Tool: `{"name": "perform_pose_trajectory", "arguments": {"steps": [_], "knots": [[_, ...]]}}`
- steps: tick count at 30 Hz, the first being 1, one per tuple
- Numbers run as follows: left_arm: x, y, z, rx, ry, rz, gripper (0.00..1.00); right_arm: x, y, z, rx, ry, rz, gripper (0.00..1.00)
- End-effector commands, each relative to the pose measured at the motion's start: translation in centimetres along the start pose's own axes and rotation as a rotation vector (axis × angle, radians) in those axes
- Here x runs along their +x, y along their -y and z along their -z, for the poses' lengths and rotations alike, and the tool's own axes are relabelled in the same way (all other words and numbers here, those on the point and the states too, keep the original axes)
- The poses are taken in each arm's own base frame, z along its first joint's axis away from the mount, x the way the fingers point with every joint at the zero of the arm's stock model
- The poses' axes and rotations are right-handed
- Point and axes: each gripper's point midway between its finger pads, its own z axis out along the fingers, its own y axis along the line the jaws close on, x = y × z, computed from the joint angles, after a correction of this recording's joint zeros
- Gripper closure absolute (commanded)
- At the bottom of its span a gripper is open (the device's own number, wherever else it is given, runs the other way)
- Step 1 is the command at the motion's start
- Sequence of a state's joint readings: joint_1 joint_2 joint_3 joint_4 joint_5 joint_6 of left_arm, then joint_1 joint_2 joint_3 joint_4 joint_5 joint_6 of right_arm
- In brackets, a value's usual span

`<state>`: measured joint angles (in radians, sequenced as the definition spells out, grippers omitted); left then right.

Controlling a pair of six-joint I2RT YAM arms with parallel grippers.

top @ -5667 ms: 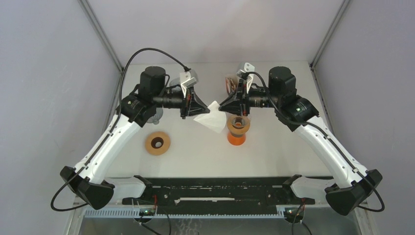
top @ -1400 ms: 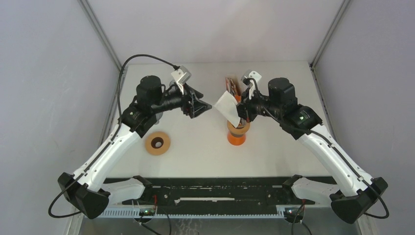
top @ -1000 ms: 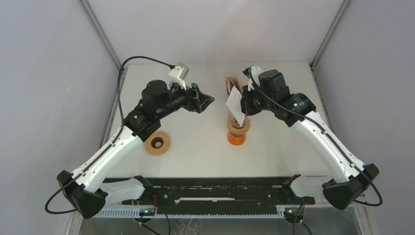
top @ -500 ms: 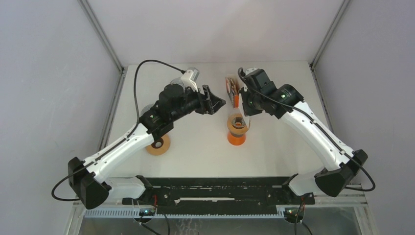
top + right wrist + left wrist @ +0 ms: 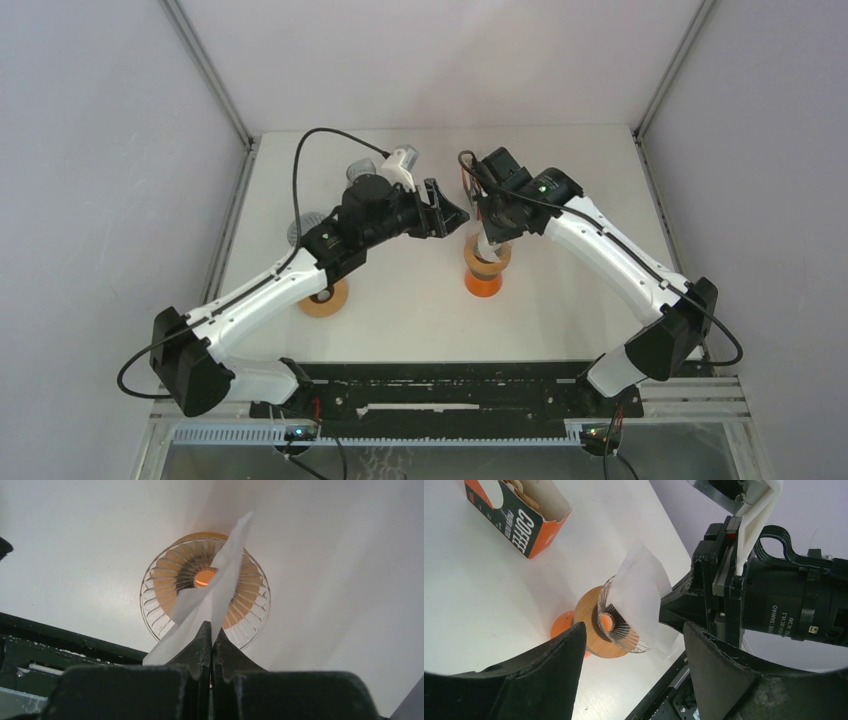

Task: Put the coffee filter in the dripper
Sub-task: Place the coffee filter in the coffee dripper.

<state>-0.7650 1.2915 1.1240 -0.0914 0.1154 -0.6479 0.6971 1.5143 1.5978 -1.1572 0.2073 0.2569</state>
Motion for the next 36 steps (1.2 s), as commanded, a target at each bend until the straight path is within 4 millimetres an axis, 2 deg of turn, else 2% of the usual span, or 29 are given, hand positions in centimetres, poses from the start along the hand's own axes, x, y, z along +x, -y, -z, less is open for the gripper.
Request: {"name": "perform_pose_trajectory", "arguments": {"steps": [1,16,28,31,36], "knots": [[1.3,-0.3,-0.6,-0.01,-0.036,0.017,0.24,-1.2,-1.0,0.4,-0.025,0.028,-0.018,1.0],[3.5,-1.3,-2.6,-0.101,-0.142,-0.061,0.21,-1.5,-1.7,0.0,-0.05,0.016,-0.011,1.0],[1.7,-2.3,-4.2,-0.196,-0.133,-0.146,0.22,-1.1,-2.0,0.1,-0.077,0.0,-0.006,1.0],[1.6,-2.4,-4.5,-0.201,-0.143,-0.16,0.23,-1.0,-1.7,0.2,-0.081,0.002,-0.015,1.0],[2.1,-2.4,-4.9,-0.196,-0.177,-0.171,0.25,-1.0,-1.2,0.3,-0.096,0.007,-0.043,0.95]]}}
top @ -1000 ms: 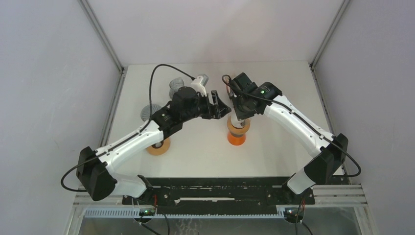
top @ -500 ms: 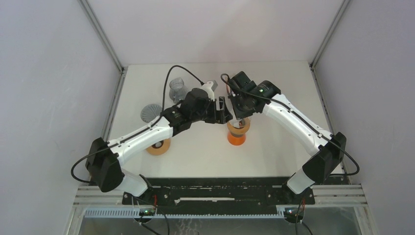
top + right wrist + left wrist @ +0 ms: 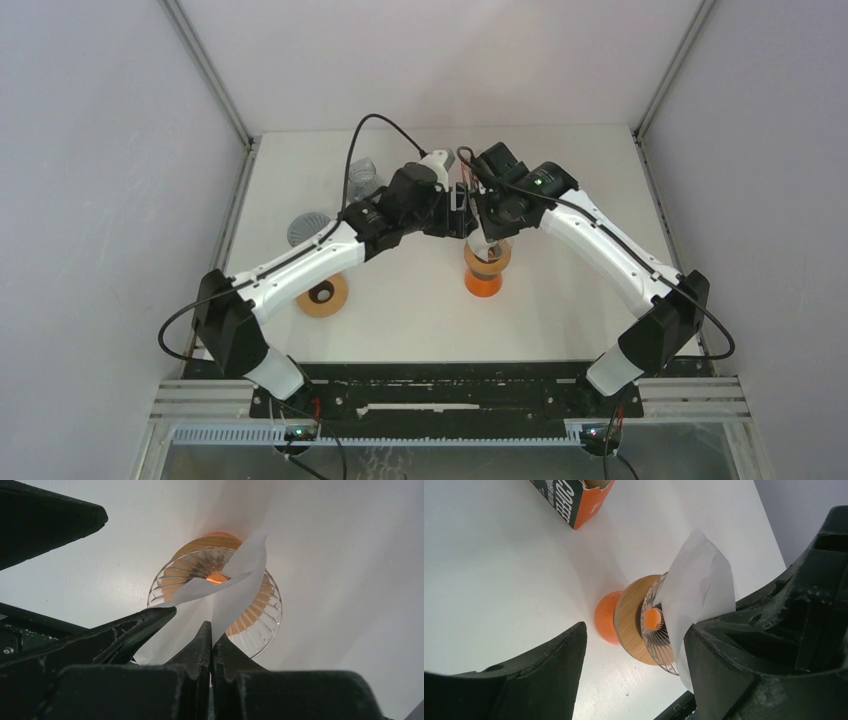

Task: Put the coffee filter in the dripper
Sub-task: Place the coffee filter in the coffee dripper.

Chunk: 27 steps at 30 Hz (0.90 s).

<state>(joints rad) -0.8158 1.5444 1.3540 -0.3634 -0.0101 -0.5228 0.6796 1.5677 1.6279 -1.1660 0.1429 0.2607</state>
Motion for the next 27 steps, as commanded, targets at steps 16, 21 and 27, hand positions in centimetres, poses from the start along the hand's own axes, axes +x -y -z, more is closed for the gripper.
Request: {"name": "perform_pose_trajectory", "arguments": {"steps": [16,21,27], "knots": [[-0.7,0.8,-0.8,0.004,-0.048,-0.096,0.32,-1.0,0.8,1.9,-0.063,0.101,-0.061,0.75],[-0.7,1.1,-0.7,0.014,-0.055,-0.11,0.33,-0.9,1.6,2.2,-0.039,0.117,-0.064,0.69],[-0.5,1.3,-0.8,0.016,-0.071,-0.124,0.33,-0.9,2.3,2.0,-0.003,0.121,-0.066,0.6]]}}
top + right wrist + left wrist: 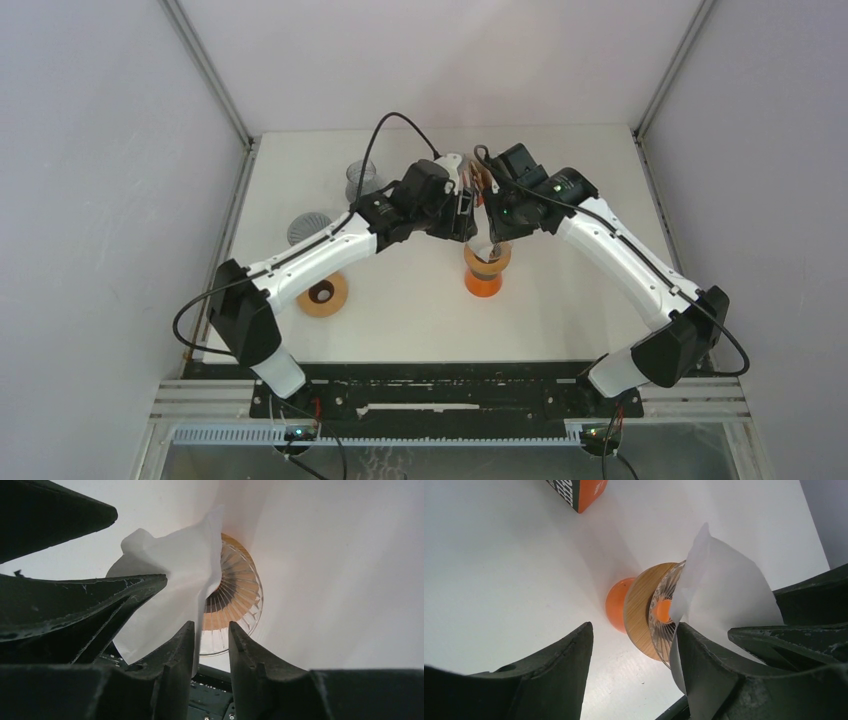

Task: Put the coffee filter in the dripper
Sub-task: Place the coffee filter in the coffee dripper.

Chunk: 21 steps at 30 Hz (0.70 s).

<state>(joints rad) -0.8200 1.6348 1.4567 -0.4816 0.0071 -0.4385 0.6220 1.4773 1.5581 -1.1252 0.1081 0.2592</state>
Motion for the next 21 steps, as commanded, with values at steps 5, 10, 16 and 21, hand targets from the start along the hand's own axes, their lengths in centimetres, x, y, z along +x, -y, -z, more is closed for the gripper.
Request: {"name": "perform_pose_trajectory", "arguments": {"steps": [5,10,16,21], "knots": [[-1.6,1.6,0.6,0.04,0.025,-0.042,0.34,-1.1,1.5,0.5,0.067,0.071,-0.011,0.55],[-1.6,1.8,0.7,0.048,0.023,-0.041,0.36,-1.0,1.9,-0.2,0.089,0.061,-0.017,0.48],[-1.4,2.1,0.7,0.059,0.018,-0.043,0.39,-0.9,2.3,-1.4,0.103,0.043,-0.034,0.44],[-1.1,2.0,0.5,0.053,0.009,-0.039,0.41,-0.5,2.8,-2.0,0.106,0.028,-0.049,0.41]]}}
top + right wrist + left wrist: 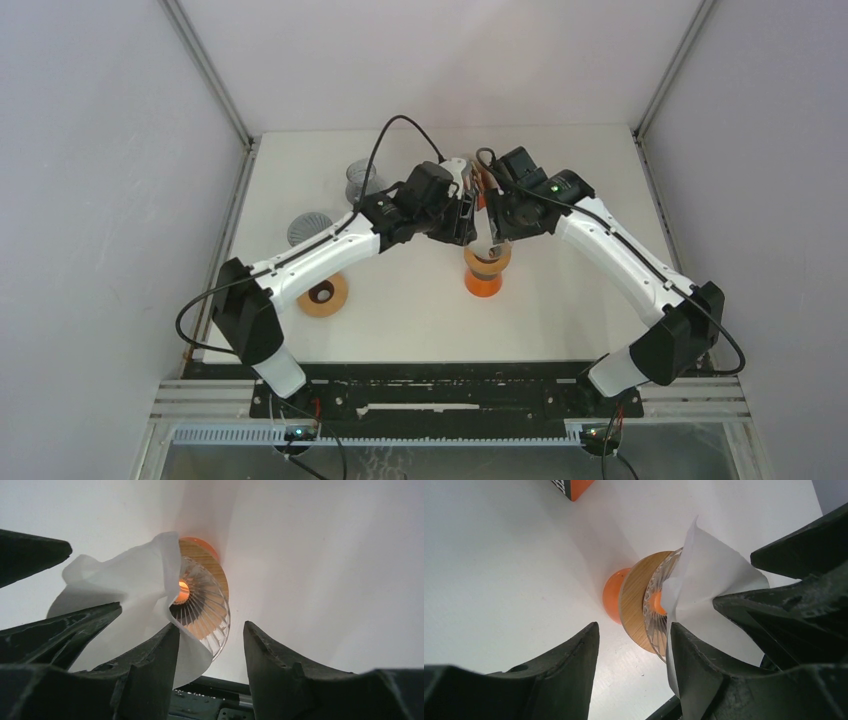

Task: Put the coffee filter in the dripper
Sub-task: Place the coffee filter in the coffee dripper.

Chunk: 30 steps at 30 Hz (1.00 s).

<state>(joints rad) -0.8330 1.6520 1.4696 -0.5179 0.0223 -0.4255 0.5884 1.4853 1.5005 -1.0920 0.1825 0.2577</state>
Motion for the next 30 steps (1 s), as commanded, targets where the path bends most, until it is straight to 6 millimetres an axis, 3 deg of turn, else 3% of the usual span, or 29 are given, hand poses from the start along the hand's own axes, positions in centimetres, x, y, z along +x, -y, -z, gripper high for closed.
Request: {"name": "perform_pose_trajectory", "arguments": {"steps": [1,30], "knots": [[-2.2,1.6,0.8,0.048,0.057,-0.02,0.41,-0.8,0.3,-0.4,0.003,0.032,-0.03,0.41],[-1.7,2.4,0.0,0.062,0.034,-0.017,0.48,-0.6,-1.7,-2.9,-0.18,-0.012,-0.087,0.22]]}}
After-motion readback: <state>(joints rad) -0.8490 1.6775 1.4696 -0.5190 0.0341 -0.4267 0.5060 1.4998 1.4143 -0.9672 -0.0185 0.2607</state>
